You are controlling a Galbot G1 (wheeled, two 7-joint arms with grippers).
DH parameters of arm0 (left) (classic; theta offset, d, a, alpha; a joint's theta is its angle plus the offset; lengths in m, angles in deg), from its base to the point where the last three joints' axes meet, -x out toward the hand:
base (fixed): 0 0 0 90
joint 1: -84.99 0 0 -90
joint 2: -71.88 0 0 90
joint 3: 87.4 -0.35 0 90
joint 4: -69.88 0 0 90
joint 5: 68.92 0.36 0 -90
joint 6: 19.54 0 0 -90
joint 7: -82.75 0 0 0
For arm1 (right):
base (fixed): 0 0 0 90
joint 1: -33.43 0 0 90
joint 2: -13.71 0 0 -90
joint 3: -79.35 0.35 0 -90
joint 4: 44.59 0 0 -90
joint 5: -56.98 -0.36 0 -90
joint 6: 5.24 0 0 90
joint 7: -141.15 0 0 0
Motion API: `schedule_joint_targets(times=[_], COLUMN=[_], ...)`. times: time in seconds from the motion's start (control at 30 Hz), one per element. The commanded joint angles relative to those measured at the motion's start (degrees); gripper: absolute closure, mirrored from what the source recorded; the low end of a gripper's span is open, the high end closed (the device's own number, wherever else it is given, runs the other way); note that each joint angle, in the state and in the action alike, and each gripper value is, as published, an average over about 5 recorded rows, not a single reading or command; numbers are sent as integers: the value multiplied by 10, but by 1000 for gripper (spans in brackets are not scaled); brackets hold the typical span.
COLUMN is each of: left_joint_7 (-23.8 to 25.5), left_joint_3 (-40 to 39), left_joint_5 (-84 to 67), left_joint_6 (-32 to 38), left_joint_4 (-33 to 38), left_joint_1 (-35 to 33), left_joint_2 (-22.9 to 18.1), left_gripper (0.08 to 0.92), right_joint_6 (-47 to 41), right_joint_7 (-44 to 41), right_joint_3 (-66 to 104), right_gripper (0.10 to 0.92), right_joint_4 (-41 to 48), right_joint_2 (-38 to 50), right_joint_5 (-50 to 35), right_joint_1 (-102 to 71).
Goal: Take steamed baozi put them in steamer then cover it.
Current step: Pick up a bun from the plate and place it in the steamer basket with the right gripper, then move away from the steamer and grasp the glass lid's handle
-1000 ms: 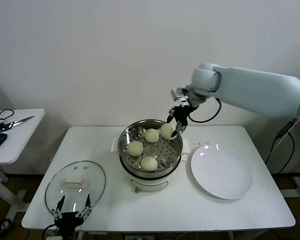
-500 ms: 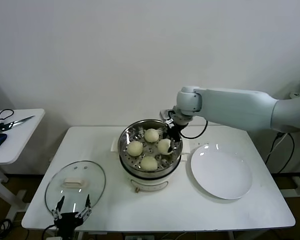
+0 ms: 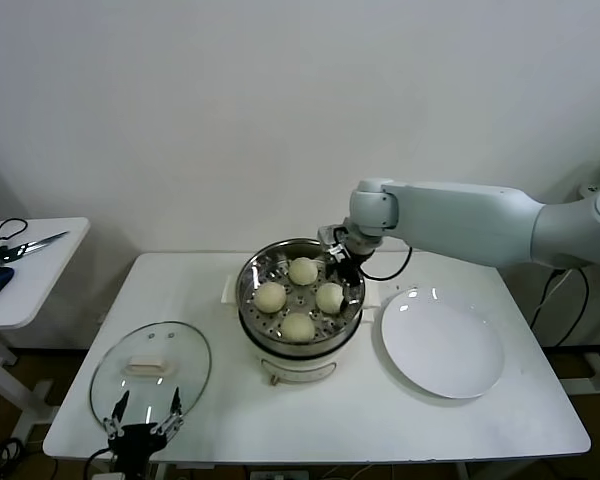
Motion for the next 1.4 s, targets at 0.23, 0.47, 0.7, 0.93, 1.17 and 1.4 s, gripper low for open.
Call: schedule_joint_targets(times=[0.23, 0.47, 0.7, 0.93, 1.17, 1.4], left_joint_7=[-1, -7, -14, -5, -10, -27], left_joint_3=[0, -1, 6, 0, 0, 5], left_joint_5=[-1, -19, -23, -15, -2, 47], left_joint_6=[-28, -42, -51, -44, -29, 20], left_joint_4=[8, 14, 10, -2, -10, -32], left_joint_1=[5, 21, 50, 71, 82, 86], left_joint_2=[0, 12, 32, 43, 54, 67], left_gripper=[177, 177, 177, 177, 177, 177], right_joint_6=[-11, -11, 15, 106, 192, 265], right_joint_7=[87, 347, 442, 469, 478, 465], right_joint_3=[185, 400, 665, 916, 1182, 1270], right_gripper=[202, 203, 203, 203, 203, 203], right_joint_4=[-29, -64, -126, -162, -190, -199], right_joint_2=[96, 189, 300, 363, 287, 165], right_joint_5=[-106, -141, -92, -46, -37, -32], right_joint_1=[-35, -182, -423, -713, -1011, -1158])
